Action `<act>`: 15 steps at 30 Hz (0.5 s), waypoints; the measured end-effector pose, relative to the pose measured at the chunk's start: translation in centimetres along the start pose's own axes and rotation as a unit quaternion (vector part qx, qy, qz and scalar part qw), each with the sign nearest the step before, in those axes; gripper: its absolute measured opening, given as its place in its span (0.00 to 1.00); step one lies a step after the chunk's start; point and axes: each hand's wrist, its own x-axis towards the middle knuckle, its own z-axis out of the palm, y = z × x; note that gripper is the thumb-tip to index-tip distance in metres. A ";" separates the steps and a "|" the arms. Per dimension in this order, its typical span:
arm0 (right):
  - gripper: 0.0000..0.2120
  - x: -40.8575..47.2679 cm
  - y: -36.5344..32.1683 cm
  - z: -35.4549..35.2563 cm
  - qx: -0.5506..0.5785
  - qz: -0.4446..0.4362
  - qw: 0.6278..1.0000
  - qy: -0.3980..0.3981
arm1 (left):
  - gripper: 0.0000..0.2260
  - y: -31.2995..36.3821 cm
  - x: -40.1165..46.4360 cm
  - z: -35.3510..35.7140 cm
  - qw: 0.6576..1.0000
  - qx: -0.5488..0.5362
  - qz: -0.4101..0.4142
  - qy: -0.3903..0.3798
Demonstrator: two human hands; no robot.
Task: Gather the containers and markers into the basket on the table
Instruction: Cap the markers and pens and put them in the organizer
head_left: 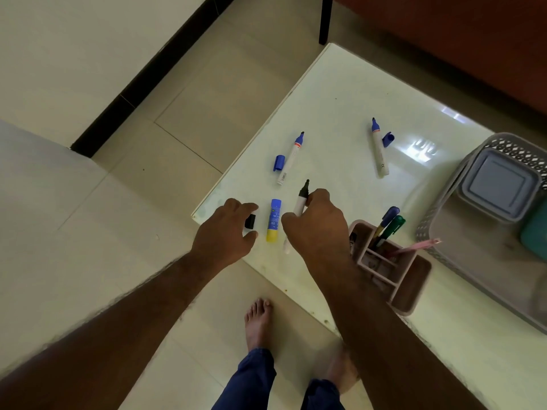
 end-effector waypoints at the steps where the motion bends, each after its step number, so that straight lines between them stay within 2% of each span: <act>1: 0.18 -0.1 0.0 0.0 -0.002 -0.002 1.000 0.000 | 0.26 0.1 0.0 0.1 1.000 -0.006 -0.003 0.005; 6: 0.16 -0.3 0.3 0.4 -0.023 -0.011 1.000 0.001 | 0.26 0.2 0.1 0.0 1.000 -0.004 -0.020 0.000; 7: 0.16 -0.2 0.4 0.4 -0.029 -0.010 1.000 -0.001 | 0.25 0.3 0.0 0.0 1.000 0.001 -0.017 0.022; 11: 0.16 1.3 0.5 0.0 -0.075 0.000 0.997 0.003 | 0.16 1.6 -0.1 0.6 0.982 0.032 0.035 0.184; 13: 0.16 2.6 0.4 -0.4 -0.110 0.004 0.994 -0.001 | 0.17 3.0 0.3 0.8 0.981 0.036 0.035 0.189; 15: 0.19 4.0 0.3 -0.7 -0.139 0.009 0.990 -0.023 | 0.20 4.4 0.8 1.0 0.987 0.052 0.029 0.147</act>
